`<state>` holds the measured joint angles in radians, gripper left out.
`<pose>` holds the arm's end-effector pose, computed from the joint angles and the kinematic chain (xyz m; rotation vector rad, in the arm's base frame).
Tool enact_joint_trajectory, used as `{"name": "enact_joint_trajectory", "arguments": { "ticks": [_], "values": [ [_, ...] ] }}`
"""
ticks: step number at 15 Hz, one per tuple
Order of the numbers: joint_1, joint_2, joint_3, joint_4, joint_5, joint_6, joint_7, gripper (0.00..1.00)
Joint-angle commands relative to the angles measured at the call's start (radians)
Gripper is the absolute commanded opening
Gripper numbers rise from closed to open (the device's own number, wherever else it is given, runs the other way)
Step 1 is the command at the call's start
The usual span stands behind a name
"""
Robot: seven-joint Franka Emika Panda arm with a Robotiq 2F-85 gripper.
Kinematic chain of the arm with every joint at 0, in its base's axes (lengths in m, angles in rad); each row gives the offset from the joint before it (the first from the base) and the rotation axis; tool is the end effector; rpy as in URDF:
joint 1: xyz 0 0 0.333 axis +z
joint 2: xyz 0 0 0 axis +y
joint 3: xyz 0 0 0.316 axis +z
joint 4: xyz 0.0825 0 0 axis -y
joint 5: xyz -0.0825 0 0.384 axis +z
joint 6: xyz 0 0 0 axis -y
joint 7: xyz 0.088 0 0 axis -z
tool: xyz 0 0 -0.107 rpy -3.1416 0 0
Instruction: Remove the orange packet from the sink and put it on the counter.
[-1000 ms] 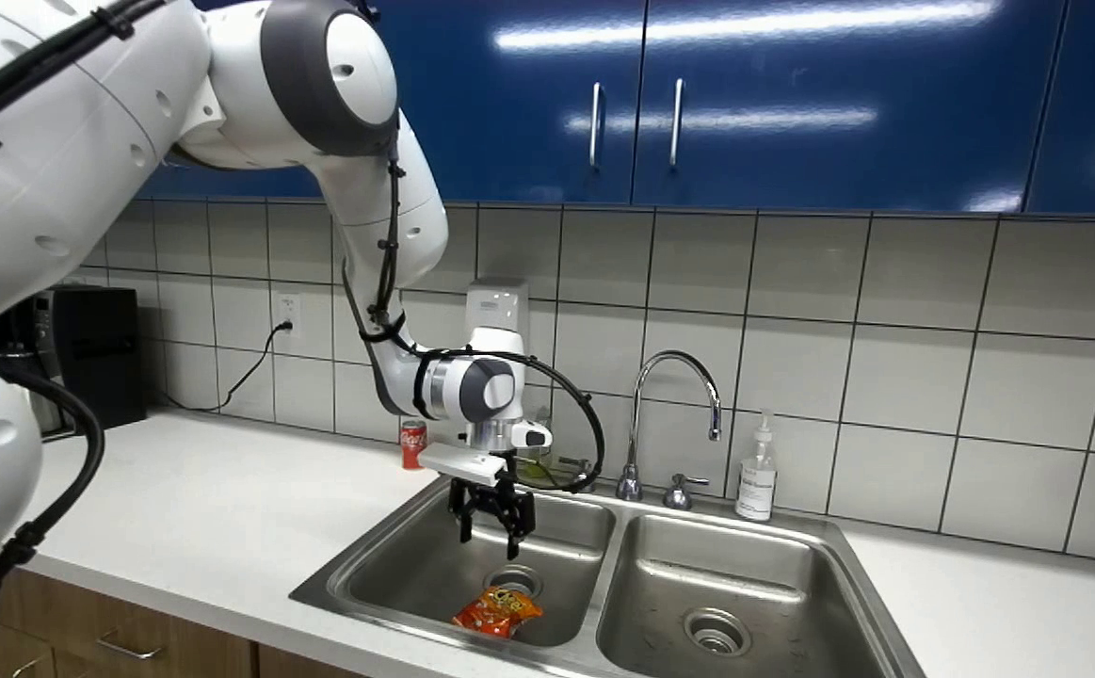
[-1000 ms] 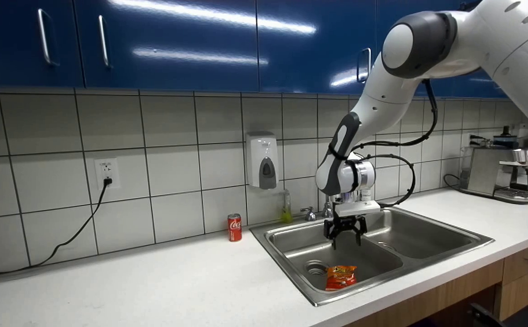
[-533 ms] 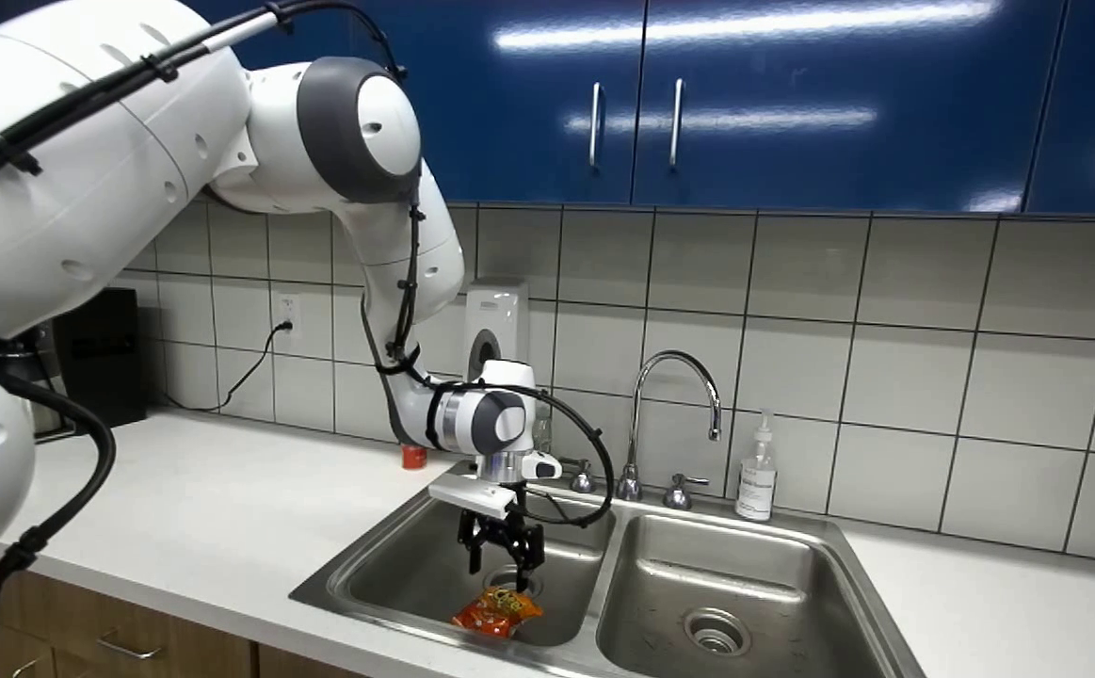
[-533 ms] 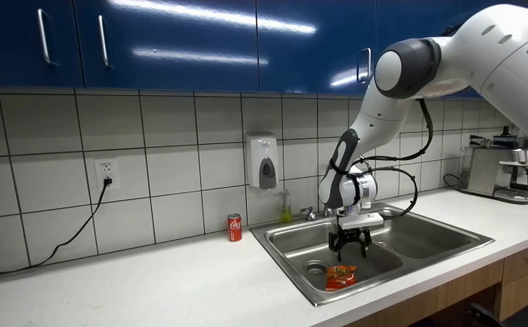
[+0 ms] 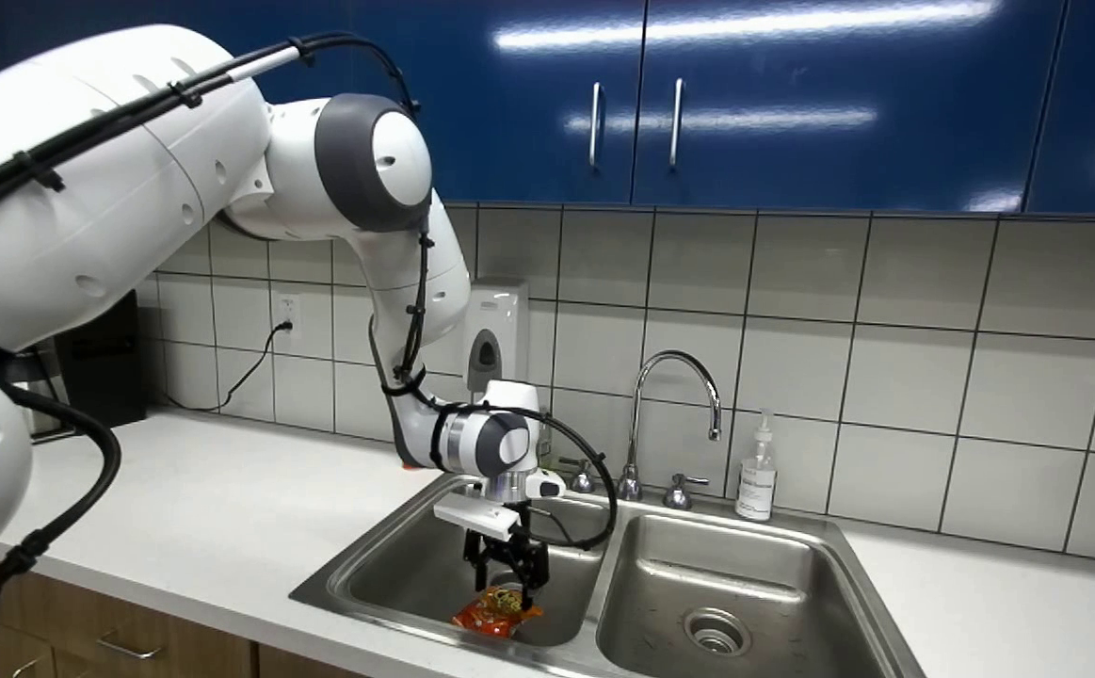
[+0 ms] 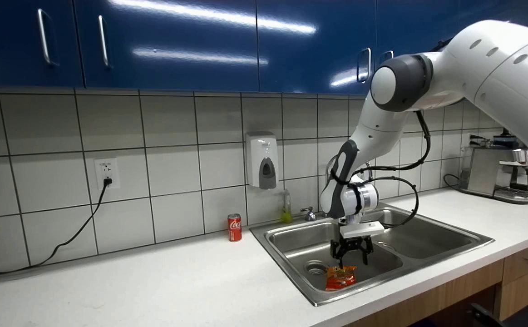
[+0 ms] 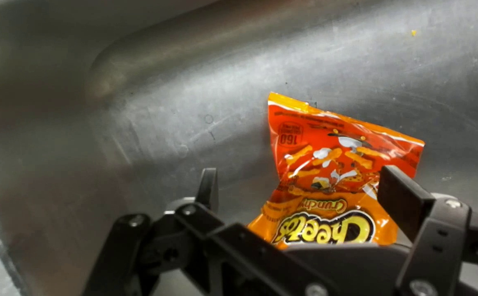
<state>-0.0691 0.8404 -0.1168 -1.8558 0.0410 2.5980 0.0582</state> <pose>0.5981 -0.1136 0.0594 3.0518 -0.3767 -0.1478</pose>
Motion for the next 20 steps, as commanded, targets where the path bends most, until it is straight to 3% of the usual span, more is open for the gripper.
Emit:
{"name": "enact_joint_trajectory", "arguments": {
  "ticks": [1, 14, 15, 17, 20],
  "values": [
    [-0.007, 0.053, 0.004, 0.042, 0.002, 0.035, 0.026, 1.00],
    [0.019, 0.143, 0.003, 0.123, 0.005, 0.090, 0.063, 1.00],
    [0.021, 0.143, 0.004, 0.125, 0.004, 0.092, 0.063, 0.75],
    [0.026, 0.142, 0.003, 0.128, 0.002, 0.095, 0.063, 0.65],
    [0.028, 0.140, 0.004, 0.130, 0.003, 0.095, 0.063, 0.40]
  ]
}}
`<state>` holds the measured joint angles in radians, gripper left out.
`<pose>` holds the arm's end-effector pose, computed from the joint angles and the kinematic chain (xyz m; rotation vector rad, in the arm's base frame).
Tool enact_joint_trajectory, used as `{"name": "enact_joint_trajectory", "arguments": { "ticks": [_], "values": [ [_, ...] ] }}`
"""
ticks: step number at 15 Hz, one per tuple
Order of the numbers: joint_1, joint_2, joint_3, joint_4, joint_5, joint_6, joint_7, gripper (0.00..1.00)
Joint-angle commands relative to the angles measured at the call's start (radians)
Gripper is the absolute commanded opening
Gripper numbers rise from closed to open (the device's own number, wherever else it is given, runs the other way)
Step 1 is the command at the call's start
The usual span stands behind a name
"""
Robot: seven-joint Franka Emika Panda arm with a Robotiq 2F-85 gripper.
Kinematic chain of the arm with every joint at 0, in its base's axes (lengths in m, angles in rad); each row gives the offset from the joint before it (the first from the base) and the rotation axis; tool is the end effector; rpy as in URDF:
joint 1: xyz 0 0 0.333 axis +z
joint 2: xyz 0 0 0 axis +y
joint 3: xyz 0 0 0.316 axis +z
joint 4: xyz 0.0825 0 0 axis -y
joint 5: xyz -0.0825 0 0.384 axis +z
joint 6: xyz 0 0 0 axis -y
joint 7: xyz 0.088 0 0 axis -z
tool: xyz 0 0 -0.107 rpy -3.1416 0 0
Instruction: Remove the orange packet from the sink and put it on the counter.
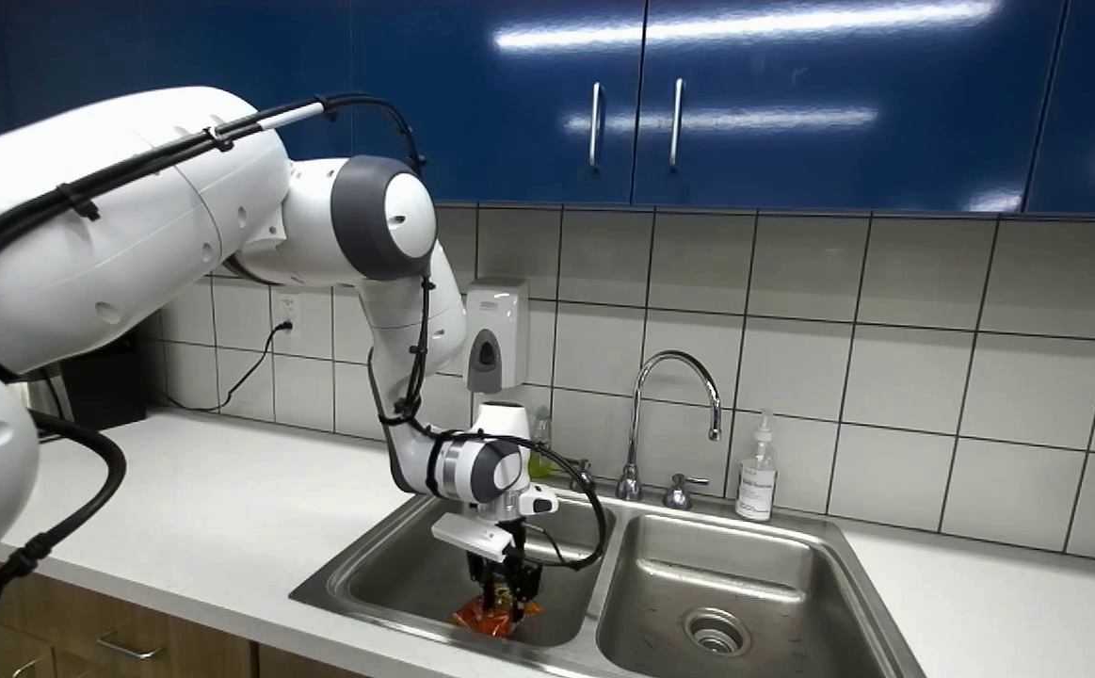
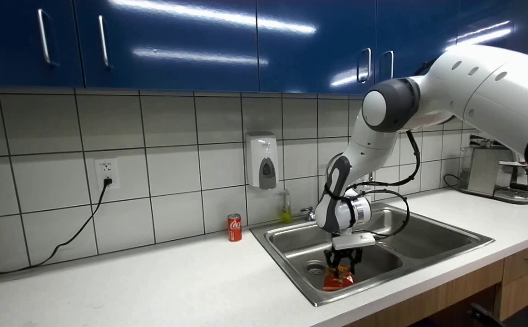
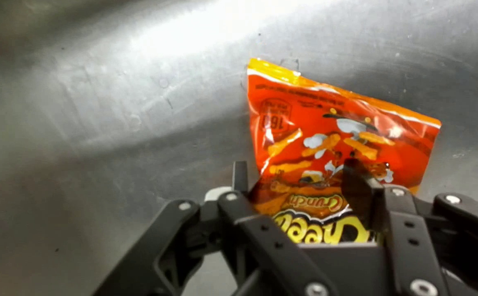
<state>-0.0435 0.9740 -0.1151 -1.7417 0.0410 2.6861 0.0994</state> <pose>0.6202 -0.0988 0.0206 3.0407 -0.3760 -0.0384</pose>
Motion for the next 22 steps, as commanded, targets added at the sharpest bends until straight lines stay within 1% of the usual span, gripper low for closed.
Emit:
{"name": "enact_joint_trajectory", "arguments": {
  "ticks": [1, 4, 5, 6, 15, 18, 22],
  "values": [
    [0.002, 0.005, 0.004, 0.015, 0.003, 0.006, 0.021, 0.33],
    [0.004, 0.003, 0.003, 0.015, 0.001, 0.004, 0.018, 0.09],
    [0.005, 0.002, 0.002, 0.016, 0.000, 0.003, 0.018, 0.03],
    [0.005, 0.000, 0.003, 0.016, 0.000, 0.002, 0.017, 0.00],
    [0.011, -0.018, 0.008, 0.004, -0.001, -0.006, 0.012, 0.01],
    [0.010, -0.058, 0.020, -0.012, 0.005, -0.011, 0.006, 0.01],
    [0.004, -0.142, 0.035, -0.042, 0.008, -0.017, -0.005, 0.01]
  ]
}}
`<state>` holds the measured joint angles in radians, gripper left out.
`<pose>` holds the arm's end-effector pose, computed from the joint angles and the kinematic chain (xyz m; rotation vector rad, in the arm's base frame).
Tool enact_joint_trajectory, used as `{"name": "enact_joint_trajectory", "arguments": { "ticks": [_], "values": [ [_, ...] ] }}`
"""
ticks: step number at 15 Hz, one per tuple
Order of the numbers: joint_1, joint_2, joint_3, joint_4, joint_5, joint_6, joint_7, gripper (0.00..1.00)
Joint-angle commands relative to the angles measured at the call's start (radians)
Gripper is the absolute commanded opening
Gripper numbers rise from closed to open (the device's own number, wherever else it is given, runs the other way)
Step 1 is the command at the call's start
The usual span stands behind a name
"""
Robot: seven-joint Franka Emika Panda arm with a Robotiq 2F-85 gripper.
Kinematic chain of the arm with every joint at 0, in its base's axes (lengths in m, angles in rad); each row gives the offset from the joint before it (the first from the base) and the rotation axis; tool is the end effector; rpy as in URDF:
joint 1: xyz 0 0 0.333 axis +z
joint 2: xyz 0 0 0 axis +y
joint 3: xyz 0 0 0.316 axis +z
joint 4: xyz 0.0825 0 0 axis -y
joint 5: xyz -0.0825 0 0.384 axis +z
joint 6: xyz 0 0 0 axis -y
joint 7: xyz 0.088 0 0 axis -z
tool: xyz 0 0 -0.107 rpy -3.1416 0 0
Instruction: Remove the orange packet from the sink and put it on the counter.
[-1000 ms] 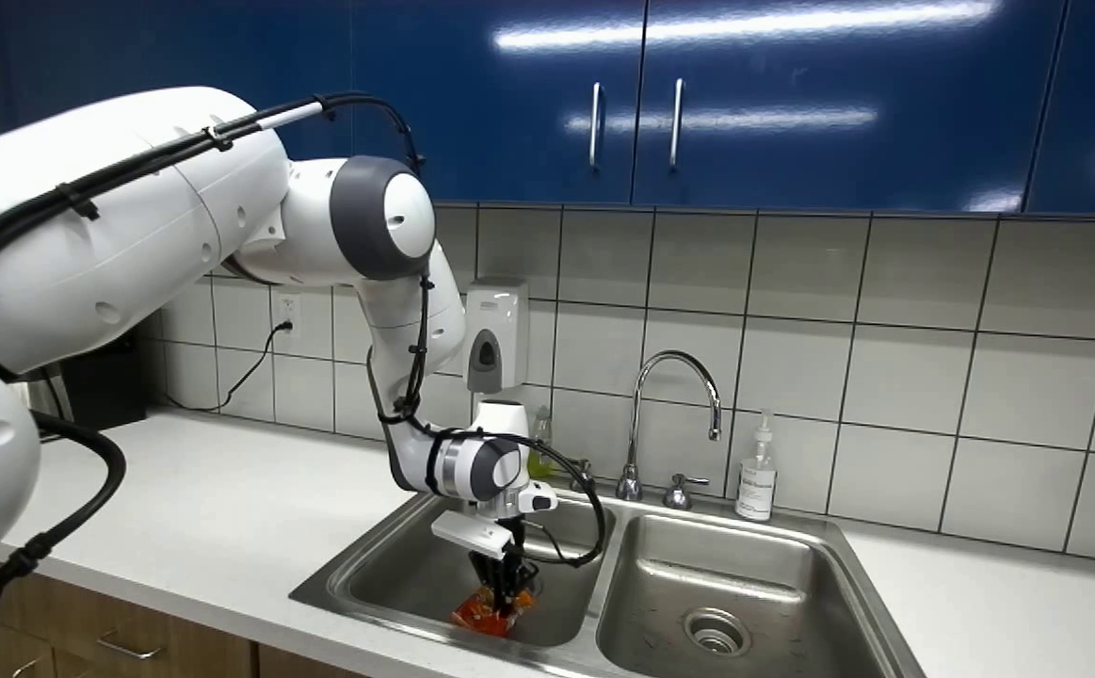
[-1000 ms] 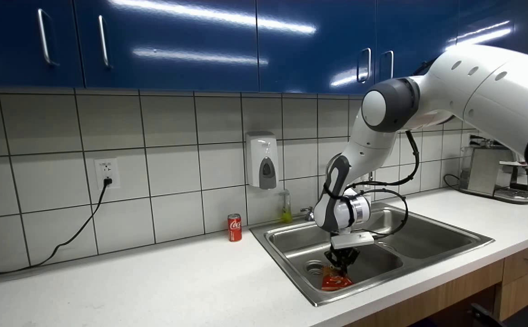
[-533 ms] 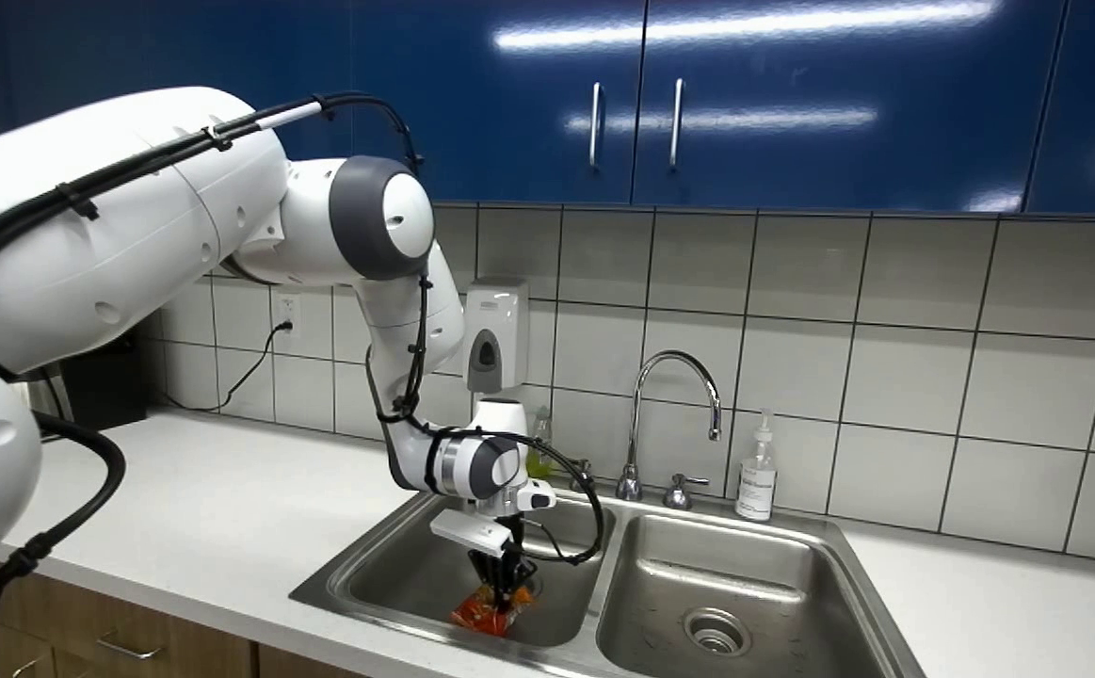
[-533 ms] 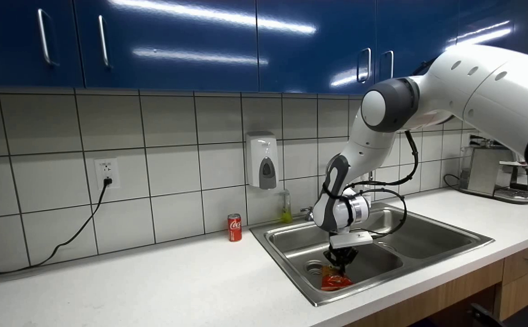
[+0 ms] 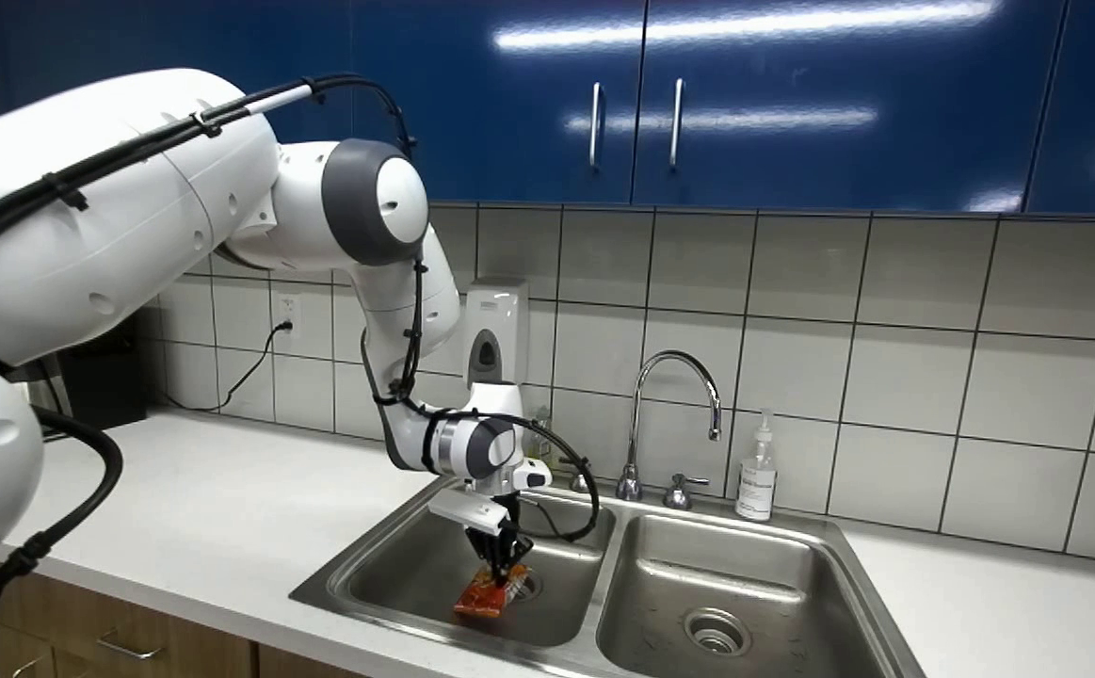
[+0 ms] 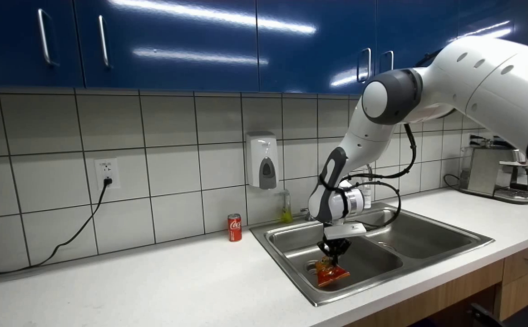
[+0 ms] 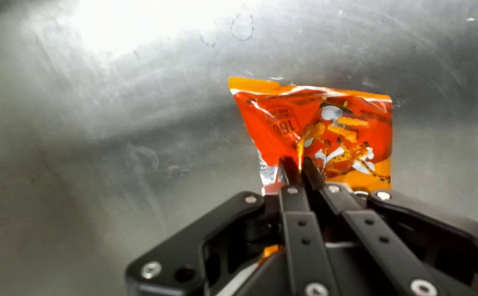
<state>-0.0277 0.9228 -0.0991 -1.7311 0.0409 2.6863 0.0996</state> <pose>0.6421 -0.0798 0.0558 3.0620 -0.3417 0.0563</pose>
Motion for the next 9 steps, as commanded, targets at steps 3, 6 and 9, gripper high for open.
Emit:
{"name": "enact_joint_trajectory", "arguments": {
  "ticks": [3, 6, 9],
  "values": [
    [-0.018, -0.163, 0.025, -0.088, 0.008, -0.020, -0.014, 0.01],
    [-0.022, -0.235, 0.027, -0.133, 0.008, -0.026, -0.022, 0.01],
    [-0.029, -0.312, 0.028, -0.185, 0.007, -0.041, -0.033, 0.01]
  ]
}}
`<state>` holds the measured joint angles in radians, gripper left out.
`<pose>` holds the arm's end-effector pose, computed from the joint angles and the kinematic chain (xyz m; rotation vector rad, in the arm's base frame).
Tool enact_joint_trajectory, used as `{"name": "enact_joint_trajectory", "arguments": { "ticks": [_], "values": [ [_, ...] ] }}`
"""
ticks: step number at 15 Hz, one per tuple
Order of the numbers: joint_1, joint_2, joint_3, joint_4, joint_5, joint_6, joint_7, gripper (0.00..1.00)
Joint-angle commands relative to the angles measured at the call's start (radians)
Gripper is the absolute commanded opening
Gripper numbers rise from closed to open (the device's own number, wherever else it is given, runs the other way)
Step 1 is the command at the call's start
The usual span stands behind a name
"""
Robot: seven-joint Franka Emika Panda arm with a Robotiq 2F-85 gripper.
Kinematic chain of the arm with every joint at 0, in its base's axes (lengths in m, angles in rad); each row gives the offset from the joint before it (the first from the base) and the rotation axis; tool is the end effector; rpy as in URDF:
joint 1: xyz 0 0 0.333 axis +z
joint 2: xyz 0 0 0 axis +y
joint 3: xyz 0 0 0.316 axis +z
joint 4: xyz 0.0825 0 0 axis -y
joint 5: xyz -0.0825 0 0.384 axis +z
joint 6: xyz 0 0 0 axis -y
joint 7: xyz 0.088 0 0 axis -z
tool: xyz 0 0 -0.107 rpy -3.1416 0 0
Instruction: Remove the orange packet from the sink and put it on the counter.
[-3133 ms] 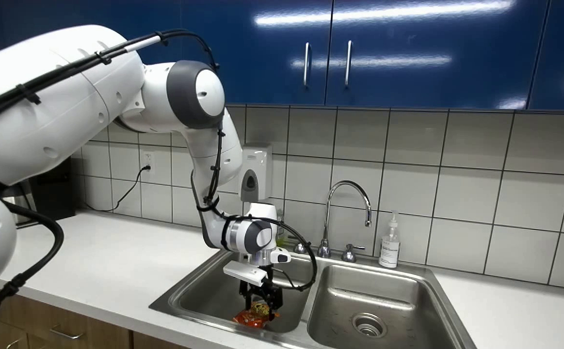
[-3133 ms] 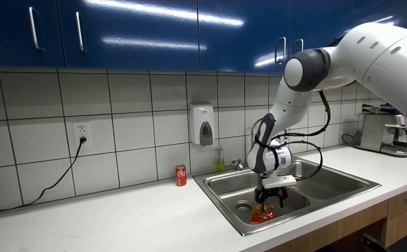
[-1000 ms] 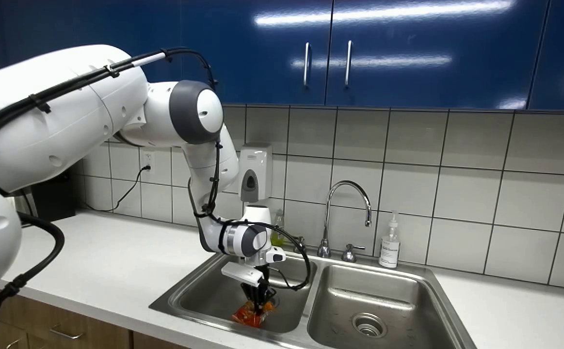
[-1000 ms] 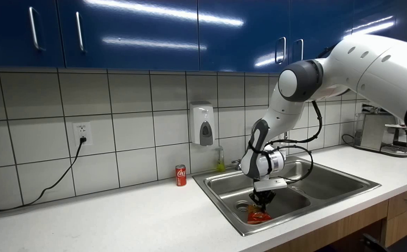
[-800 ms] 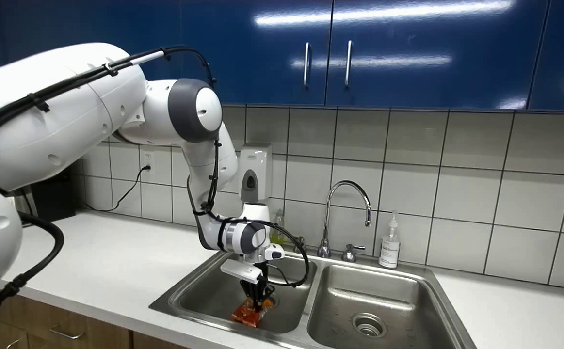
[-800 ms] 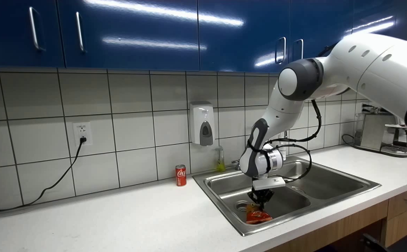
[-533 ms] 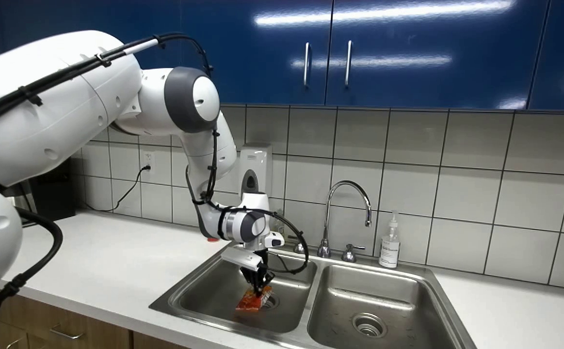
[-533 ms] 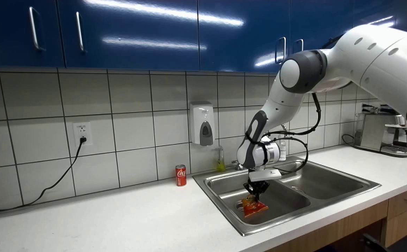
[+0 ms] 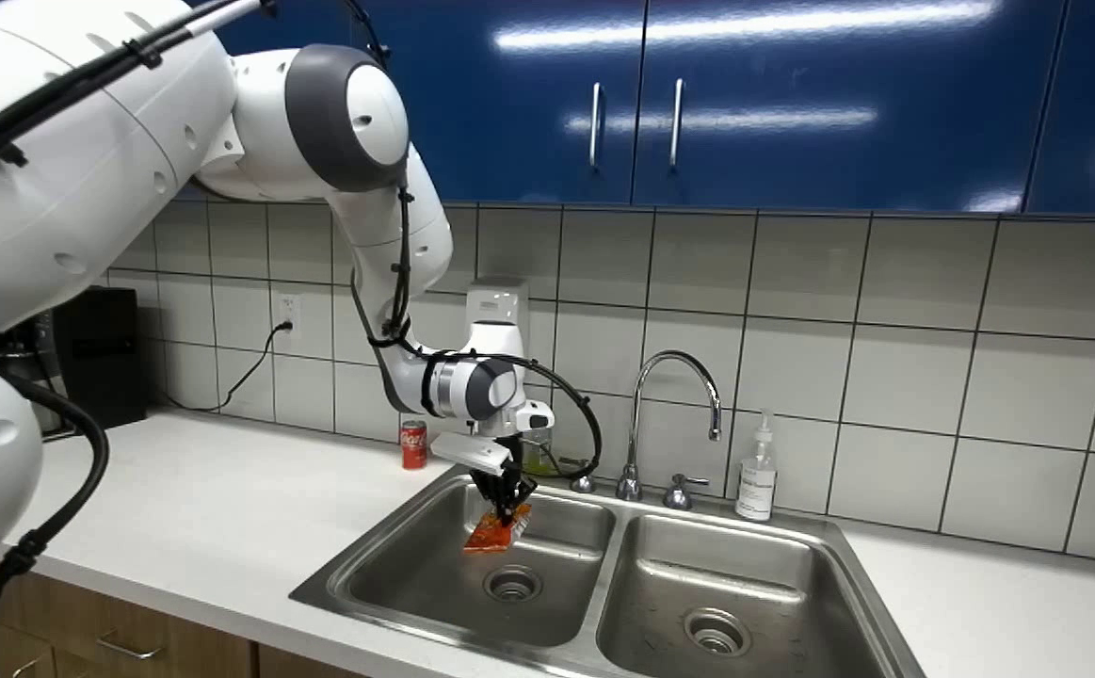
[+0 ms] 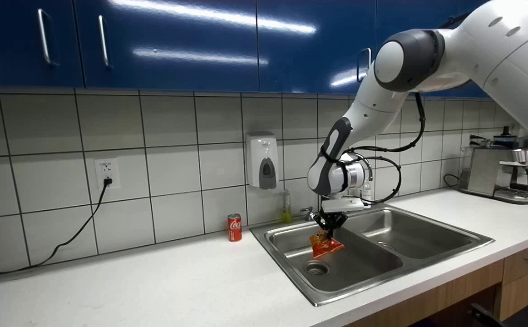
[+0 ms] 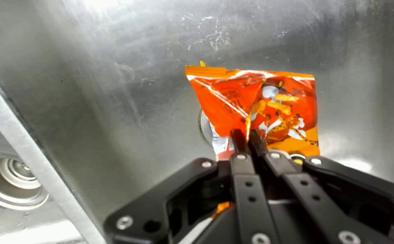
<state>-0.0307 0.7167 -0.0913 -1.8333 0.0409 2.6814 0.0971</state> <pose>0.6496 -0.0772 0.1515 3.0751 -0.3523 0.2083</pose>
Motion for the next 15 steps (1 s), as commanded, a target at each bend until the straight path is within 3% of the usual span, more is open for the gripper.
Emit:
{"name": "enact_joint_trajectory", "arguments": {
  "ticks": [1, 7, 15],
  "values": [
    [-0.029, -0.134, 0.021, -0.100, 0.005, -0.046, -0.038, 0.01],
    [-0.041, -0.297, 0.049, -0.205, -0.011, -0.143, -0.164, 0.01],
    [0.007, -0.468, 0.118, -0.389, -0.028, -0.149, -0.290, 0.01]
  ]
}}
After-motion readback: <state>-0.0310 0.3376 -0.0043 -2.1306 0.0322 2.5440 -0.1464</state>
